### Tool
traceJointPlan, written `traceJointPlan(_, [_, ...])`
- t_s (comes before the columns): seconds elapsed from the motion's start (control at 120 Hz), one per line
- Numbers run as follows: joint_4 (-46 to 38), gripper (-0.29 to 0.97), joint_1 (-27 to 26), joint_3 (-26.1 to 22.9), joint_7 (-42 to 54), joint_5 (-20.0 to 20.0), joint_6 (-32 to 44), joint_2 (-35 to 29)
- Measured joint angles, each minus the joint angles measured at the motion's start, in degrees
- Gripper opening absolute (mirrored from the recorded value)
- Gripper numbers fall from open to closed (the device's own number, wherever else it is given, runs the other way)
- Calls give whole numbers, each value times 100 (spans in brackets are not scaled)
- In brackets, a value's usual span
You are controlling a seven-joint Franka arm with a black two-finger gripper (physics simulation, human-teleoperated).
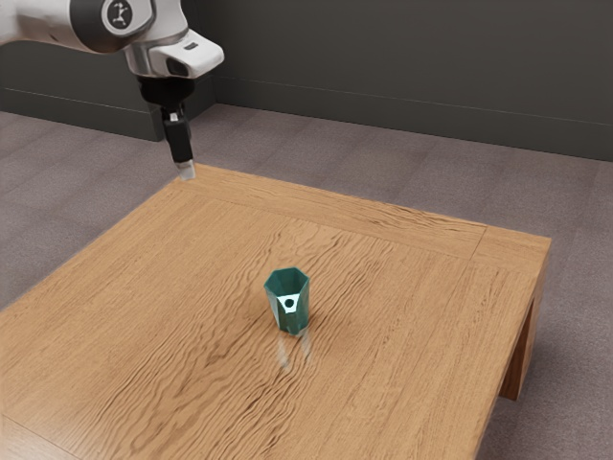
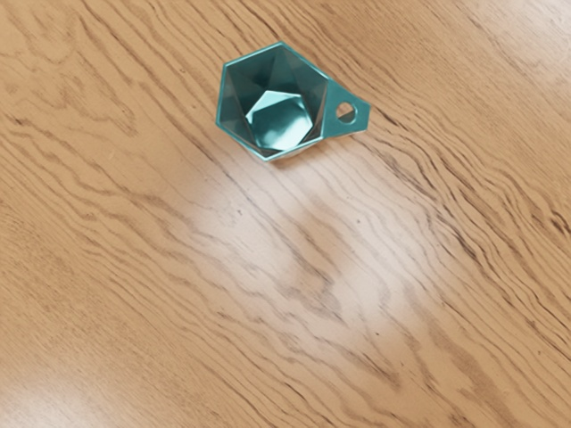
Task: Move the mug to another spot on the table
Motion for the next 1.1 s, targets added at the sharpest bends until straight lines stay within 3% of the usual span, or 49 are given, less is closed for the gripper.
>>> traceJointPlan(0.6, [-239, 68, 72, -149, 193, 11, 13, 176])
traceJointPlan(0.792, [-621, 68, 411, -557, 1720, 63, 499, 102])
traceJointPlan(1.1, [-1233, 68, 370, -656, 4414, 16, 1559, 109])
